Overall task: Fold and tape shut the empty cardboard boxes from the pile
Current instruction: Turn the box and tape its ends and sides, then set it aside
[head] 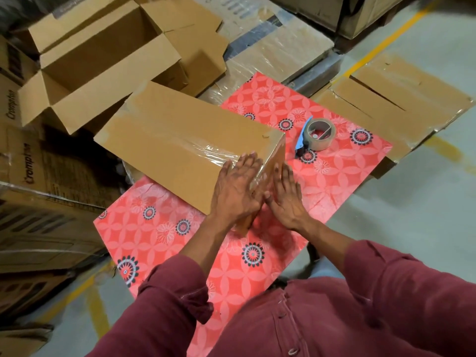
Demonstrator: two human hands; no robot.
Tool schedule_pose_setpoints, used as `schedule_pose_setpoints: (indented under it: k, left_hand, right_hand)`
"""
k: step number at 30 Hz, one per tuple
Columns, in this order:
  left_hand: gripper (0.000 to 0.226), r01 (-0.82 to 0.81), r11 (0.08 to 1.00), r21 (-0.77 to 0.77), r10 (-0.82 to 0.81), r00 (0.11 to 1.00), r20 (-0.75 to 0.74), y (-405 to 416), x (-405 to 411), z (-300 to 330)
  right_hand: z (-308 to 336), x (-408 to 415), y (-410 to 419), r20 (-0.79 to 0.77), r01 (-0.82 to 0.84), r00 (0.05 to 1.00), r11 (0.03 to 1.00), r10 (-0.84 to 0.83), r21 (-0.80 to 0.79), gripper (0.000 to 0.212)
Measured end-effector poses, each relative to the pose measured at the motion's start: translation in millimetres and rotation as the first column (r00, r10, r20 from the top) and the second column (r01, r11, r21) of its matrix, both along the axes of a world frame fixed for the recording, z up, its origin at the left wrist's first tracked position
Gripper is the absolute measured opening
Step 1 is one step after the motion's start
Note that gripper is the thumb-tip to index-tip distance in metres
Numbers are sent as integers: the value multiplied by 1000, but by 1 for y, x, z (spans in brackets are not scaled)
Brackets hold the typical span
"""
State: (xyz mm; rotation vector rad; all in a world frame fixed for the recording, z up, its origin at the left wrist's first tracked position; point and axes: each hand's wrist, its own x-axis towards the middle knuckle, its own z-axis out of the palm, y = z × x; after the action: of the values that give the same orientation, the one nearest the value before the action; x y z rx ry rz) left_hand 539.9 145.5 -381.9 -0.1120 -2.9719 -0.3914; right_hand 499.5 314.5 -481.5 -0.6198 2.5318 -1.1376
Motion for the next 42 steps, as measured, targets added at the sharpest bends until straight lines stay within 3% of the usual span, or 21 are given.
schedule_pose_setpoints:
  k: [4,7,11,16,19,21,23,26,29,36,42]
  left_hand:
    - [69,-2,1000,10,3,1000,-26,1,0,0]
    - [67,0,1000,20,0,1000,-26,2,1,2]
    - [60,-20,996,82,22,999,-31,3,1,4]
    - [40,-60,956,286,96,989,-115,-5,5,11]
    - [41,-136,967,214,156,984,-82,-18,28,21]
    - [48,-145,950,275,161,986,-38,-35,56,24]
    - [66,-84,950,300,81,996,23,-53,85,21]
    - [99,63,987,150,-74,995,72,-69,106,12]
    - [94,57,993,101,-59,998,10,-67,105,3]
    - [73,-96,966,238,128,984,-122,-41,108,-7]
    - [60,-95,992,84,118,933,-339,-36,104,-33]
  right_hand:
    - [31,-25,-9,-61,175,980,964,-190,-201,94]
    - [48,-48,-24,-162,145,969,959,-188,-244,96]
    - [32,-53,-22,-176,49,981,981,-83,-190,100]
    - [4,-24,11,-16,-79,997,992,81,96,114]
    - [19,0,11,-205,0,978,991,-27,-132,104]
    - [39,11,0,-408,0,908,972,-99,-236,89]
    - [56,16,-13,-552,-69,832,978,-51,-194,84]
    - [62,16,-23,-617,-199,779,977,110,-77,83]
    - [55,11,-23,-629,-278,752,960,195,-34,78]
    - [56,11,-19,-592,-302,770,953,238,-10,74]
    - [52,13,-20,-559,-279,797,960,227,-8,67]
